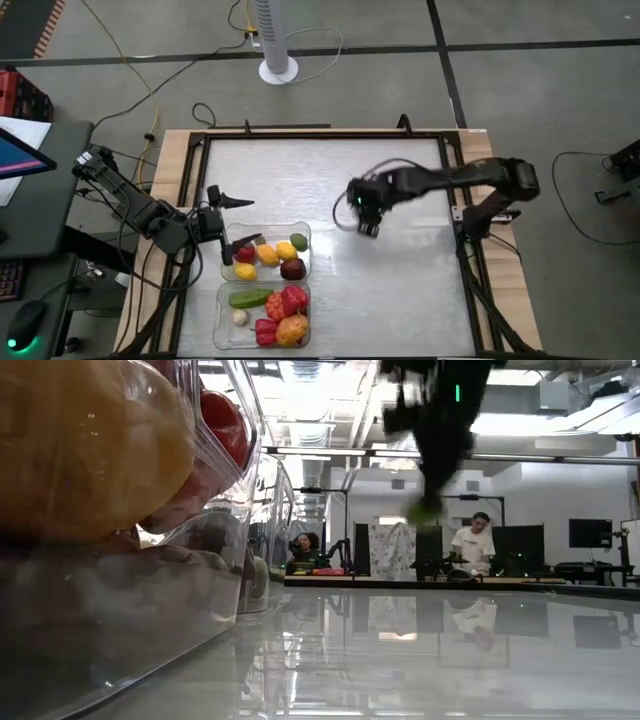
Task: Sort produce into baskets
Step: Put the green lemon into the top transparent bin, then return to Home Position
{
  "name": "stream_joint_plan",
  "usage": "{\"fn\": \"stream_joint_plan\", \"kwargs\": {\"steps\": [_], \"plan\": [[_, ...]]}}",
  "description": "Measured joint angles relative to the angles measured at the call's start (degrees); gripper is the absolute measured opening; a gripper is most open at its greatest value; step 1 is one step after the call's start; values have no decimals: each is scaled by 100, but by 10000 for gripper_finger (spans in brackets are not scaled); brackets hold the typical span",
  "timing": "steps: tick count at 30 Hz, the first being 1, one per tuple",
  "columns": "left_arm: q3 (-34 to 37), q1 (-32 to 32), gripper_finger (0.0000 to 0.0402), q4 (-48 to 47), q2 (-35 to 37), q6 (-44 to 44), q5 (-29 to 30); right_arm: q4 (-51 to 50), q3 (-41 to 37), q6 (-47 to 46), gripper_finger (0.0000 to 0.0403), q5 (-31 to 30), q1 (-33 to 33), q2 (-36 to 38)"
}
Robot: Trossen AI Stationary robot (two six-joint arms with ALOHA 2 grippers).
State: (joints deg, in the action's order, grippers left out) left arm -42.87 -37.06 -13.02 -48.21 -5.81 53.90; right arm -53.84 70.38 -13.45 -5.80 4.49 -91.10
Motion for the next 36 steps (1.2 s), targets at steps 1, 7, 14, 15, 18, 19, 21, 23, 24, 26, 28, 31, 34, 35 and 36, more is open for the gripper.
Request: {"fn": "stream_joint_plan", "kwargs": {"steps": [1,7,14,15,18,19,21,23,24,26,28,31,34,35,36], "plan": [[0,0,368,4,0,5,22,415,54,27,216,132,-279,75],[1,19,368,346,-29,83,170,2249,623,279,215,317,-1431,-150],[0,79,368,626,-201,17,217,2375,2266,1181,216,310,-1715,-1729],[2,79,368,636,-221,-14,230,2350,2546,1268,217,307,-1709,-1965],[2,46,368,641,-230,-87,248,1694,3256,1538,226,306,-1650,-2542],[2,16,368,636,-229,-83,253,1447,3434,1589,232,303,-1627,-2704],[2,-49,368,631,-232,-13,249,1128,3673,1616,249,308,-1582,-2935],[2,-82,368,634,-232,92,249,1046,3769,1557,267,310,-1554,-3009],[2,-85,368,635,-232,124,248,1111,3785,1517,276,307,-1555,-3009],[2,-85,368,634,-232,136,248,1088,3788,1505,290,300,-1562,-2989],[2,-85,368,622,-229,126,250,1096,3785,1498,301,297,-1568,-2945],[2,-85,368,607,-229,105,248,1124,3793,1506,308,256,-1603,-2851],[2,-90,368,590,-229,50,287,845,3615,1519,309,-226,-1665,-2596],[2,-95,368,550,-229,5,287,919,3446,1515,309,-354,-1690,-2446],[2,-111,368,476,-229,-40,289,1034,3213,1497,309,-444,-1703,-2259]]}}
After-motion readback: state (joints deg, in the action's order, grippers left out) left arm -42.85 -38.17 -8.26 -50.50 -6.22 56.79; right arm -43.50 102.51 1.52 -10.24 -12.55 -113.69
